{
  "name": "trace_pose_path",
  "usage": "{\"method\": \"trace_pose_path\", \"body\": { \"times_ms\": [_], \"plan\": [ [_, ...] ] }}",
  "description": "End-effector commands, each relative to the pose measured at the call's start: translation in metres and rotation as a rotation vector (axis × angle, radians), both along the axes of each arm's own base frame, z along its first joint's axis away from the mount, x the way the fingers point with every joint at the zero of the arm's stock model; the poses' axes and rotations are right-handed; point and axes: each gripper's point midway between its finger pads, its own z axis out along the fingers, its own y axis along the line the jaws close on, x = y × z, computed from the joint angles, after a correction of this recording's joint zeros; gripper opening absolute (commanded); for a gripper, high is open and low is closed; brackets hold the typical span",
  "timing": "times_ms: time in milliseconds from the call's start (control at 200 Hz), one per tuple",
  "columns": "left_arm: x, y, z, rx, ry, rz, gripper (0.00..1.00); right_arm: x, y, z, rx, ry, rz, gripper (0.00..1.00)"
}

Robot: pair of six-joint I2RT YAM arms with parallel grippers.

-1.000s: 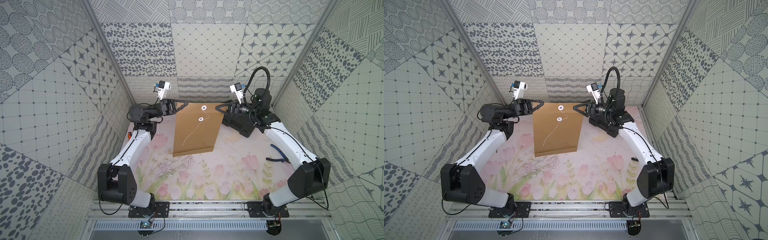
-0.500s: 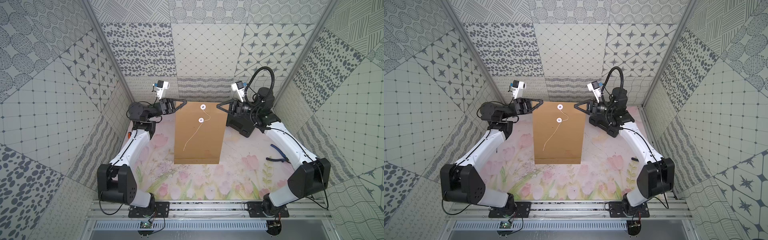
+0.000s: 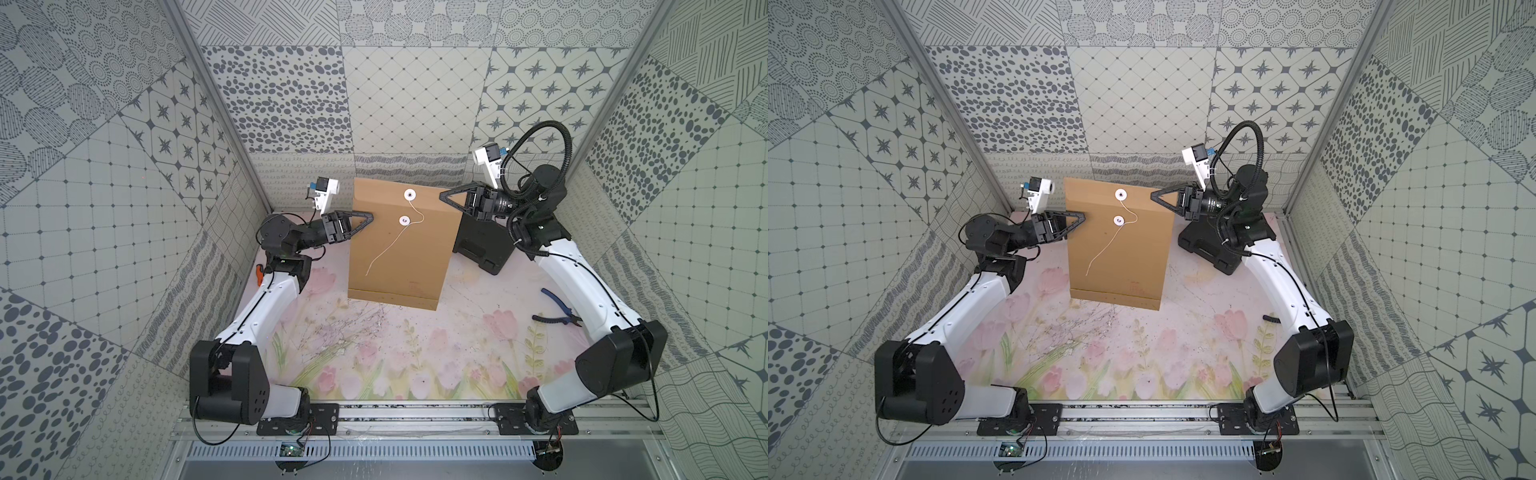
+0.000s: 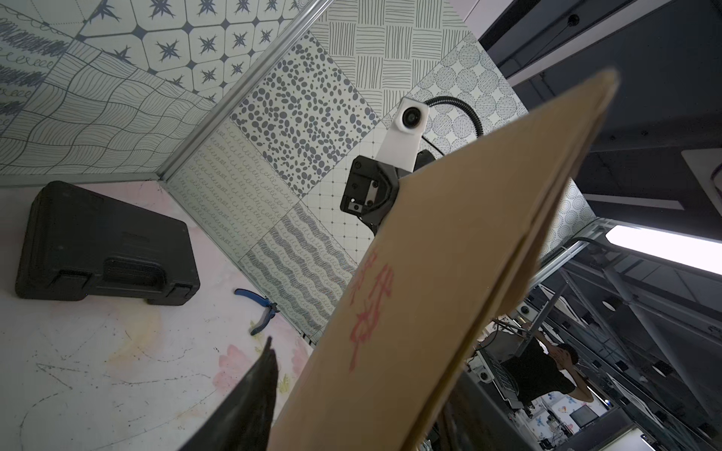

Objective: Close the mouth of the file bag
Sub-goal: Close the file bag.

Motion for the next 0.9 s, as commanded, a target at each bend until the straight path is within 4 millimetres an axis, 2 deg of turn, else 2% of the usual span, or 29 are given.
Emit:
{"method": "trace_pose_path", "body": {
  "times_ms": [0, 150, 285, 450, 575, 680, 765, 841, 891],
  "plan": [
    [-0.01, -0.008, -0.008, 0.059, -0.186, 0.035, 0.6, -0.014, -0.005, 0.032, 0.037, -0.078, 0.006, 0.0],
    [-0.024, -0.017, -0.004, 0.095, -0.29, 0.028, 0.45, -0.017, -0.004, 0.04, 0.036, -0.085, 0.017, 0.0],
    [-0.026, -0.018, 0.004, 0.08, -0.315, 0.022, 0.3, -0.018, -0.002, 0.041, 0.028, -0.089, 0.022, 0.0],
    [-0.03, -0.019, 0.008, 0.058, -0.342, 0.013, 0.15, -0.016, -0.001, 0.037, 0.021, -0.083, 0.02, 0.0],
    [-0.036, -0.018, 0.02, 0.013, -0.371, 0.003, 0.0, -0.01, -0.001, 0.03, 0.004, -0.073, 0.002, 0.0],
    [-0.036, -0.018, 0.025, -0.02, -0.372, 0.005, 0.0, -0.001, -0.003, 0.028, 0.004, -0.058, -0.022, 0.0],
    [-0.031, -0.016, 0.027, -0.041, -0.365, 0.036, 0.0, 0.006, -0.008, 0.028, 0.007, -0.045, -0.059, 0.18],
    [-0.026, -0.012, 0.031, -0.059, -0.362, 0.076, 0.0, 0.019, -0.015, 0.026, 0.003, -0.012, -0.136, 0.47],
    [-0.017, -0.006, 0.034, -0.076, -0.342, 0.13, 0.0, 0.03, -0.022, 0.023, -0.014, 0.01, -0.221, 0.54]
  ]
}}
